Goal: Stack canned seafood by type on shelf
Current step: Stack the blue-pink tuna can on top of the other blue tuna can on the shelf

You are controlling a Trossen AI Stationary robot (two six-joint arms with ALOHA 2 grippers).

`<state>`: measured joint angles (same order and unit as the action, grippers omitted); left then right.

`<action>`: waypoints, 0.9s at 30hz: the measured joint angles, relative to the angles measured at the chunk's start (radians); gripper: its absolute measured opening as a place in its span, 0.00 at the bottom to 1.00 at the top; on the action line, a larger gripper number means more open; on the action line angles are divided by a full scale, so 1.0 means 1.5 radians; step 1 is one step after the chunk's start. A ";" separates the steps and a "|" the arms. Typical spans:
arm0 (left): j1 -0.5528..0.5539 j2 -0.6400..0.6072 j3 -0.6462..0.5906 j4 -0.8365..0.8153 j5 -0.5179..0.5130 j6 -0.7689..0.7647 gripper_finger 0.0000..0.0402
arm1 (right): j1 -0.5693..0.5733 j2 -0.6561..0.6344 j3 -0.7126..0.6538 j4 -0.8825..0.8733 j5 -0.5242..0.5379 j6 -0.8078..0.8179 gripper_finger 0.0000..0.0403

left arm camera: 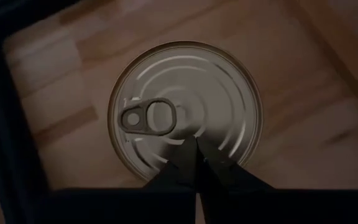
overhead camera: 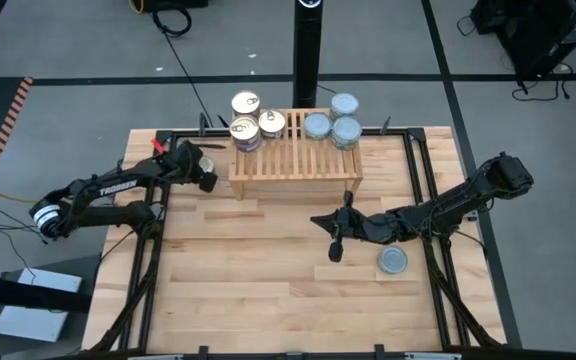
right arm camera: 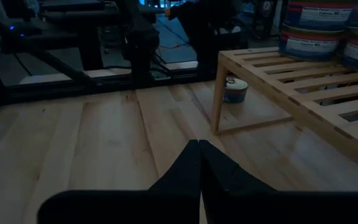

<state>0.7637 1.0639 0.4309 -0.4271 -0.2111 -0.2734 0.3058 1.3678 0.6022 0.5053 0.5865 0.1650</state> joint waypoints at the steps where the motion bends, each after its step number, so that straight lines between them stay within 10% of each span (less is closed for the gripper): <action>1: -0.010 -0.001 0.000 -0.005 0.000 0.000 0.02 | 0.000 0.000 0.000 0.000 0.000 0.000 0.02; 27: -0.221 -0.001 0.003 -0.089 -0.050 -0.226 0.02 | 0.009 0.000 0.000 -0.009 0.000 -0.002 0.02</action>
<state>0.4324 1.0630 0.4351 -0.5599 -0.2855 -0.6117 0.3199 1.3678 0.6022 0.4915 0.5862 0.1616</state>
